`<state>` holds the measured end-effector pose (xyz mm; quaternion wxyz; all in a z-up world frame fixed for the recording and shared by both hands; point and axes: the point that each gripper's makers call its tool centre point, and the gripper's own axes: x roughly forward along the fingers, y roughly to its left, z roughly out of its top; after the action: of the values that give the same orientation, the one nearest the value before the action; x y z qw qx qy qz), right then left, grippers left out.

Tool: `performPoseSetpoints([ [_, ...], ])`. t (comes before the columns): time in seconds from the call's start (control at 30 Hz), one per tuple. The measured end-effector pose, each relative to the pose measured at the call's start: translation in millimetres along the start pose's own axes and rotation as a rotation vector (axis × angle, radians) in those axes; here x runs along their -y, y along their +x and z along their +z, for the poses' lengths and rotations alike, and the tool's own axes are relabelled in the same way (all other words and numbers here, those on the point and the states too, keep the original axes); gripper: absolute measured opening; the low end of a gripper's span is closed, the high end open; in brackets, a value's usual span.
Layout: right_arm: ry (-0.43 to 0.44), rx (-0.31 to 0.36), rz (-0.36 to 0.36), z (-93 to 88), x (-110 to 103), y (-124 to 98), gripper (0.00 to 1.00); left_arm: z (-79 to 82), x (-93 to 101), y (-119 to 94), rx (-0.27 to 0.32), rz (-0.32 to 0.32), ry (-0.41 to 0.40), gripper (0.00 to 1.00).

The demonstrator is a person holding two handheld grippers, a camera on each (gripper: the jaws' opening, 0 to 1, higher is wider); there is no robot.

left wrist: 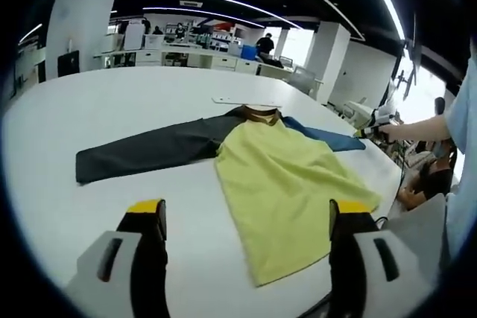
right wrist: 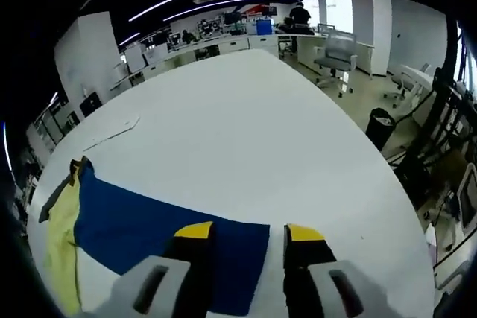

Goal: Fold the garment on the visible template until the final outline fits inside the template.

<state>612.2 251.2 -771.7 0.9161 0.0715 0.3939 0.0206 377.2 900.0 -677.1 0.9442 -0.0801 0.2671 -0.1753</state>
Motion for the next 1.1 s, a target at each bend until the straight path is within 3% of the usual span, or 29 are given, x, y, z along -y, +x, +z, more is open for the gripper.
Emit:
performPoseSetpoints([
  [0.1, -0.001, -0.015, 0.005, -4.6, 1, 1, 0.18, 2.8, 0.2, -1, 0.006, 0.001, -0.008, 0.87],
  [0.33, 0.0, -0.019, 0.015, -8.3, 4, 0, 0.0, 3.6, 2.1, 3, -0.002, -0.001, -0.011, 0.86],
  [0.73, -0.027, 0.024, -0.006, 4.3, 13, -9, 0.0, 1.8, -10.3, 8, -0.035, 0.041, -0.005, 0.86],
  [1.1, -0.013, 0.053, -0.087, 14.7, 39, -17, 0.0, -6.1, -12.4, 7, -0.04, 0.06, -0.03, 0.84],
])
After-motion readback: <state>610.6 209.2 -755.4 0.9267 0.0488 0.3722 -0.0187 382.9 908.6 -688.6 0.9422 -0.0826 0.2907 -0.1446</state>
